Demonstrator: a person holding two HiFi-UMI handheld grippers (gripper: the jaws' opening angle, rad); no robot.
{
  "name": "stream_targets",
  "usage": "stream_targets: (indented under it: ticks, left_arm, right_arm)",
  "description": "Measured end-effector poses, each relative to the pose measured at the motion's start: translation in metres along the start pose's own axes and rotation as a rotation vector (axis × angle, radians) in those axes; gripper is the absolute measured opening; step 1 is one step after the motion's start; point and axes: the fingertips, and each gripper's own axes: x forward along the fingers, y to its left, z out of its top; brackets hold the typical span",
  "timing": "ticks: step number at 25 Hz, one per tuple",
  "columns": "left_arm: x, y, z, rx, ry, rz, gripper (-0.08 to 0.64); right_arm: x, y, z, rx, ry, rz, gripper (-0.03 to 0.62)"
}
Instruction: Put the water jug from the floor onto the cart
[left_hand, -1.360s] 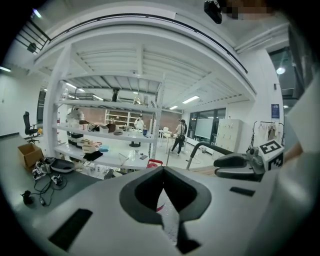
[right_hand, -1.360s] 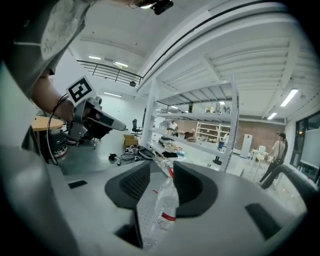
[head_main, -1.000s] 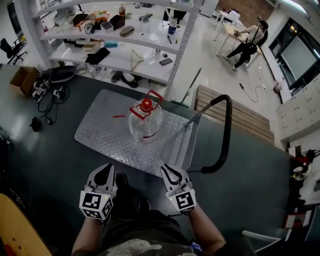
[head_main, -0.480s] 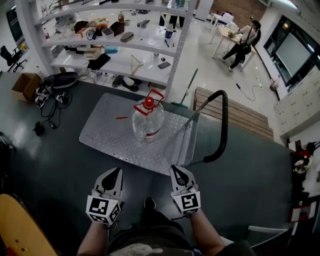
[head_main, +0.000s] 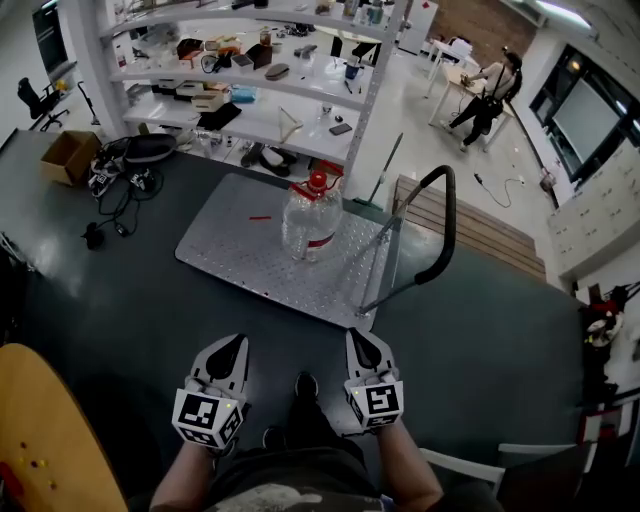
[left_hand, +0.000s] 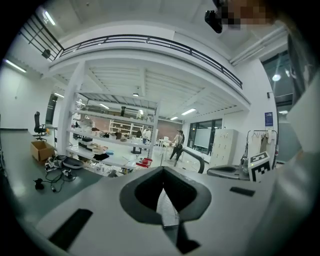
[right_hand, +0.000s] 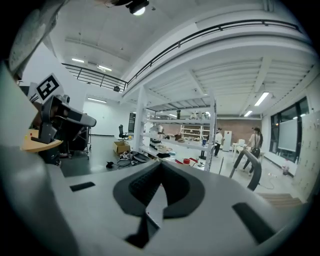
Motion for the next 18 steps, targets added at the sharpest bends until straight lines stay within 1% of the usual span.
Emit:
stream_targets:
  ticks: [3, 6, 11, 15, 18]
  left_arm:
    - [-0.041, -0.011, -0.006, 0.021, -0.005, -0.020, 0.008]
    - [-0.069, -0.020, -0.012, 0.040, 0.000, -0.051, 0.008]
    - [-0.095, -0.036, -0.018, 0.018, -0.007, -0.089, 0.008]
    - [-0.102, -0.052, -0.027, 0.015, -0.012, -0.121, 0.008]
    - [-0.103, -0.068, -0.031, 0.032, -0.023, -0.137, 0.008]
  right_arm:
    - [-0.033, 0.030, 0.002, -0.042, -0.007, 0.019, -0.008]
    - [-0.066, 0.044, 0.004, -0.080, 0.003, -0.005, -0.008]
    - [-0.120, 0.044, 0.009, -0.079, 0.010, -0.076, -0.008]
    - [-0.145, 0.040, -0.003, -0.119, 0.036, -0.099, -0.009]
    - [-0.160, 0.034, -0.010, -0.117, 0.033, -0.109, -0.008]
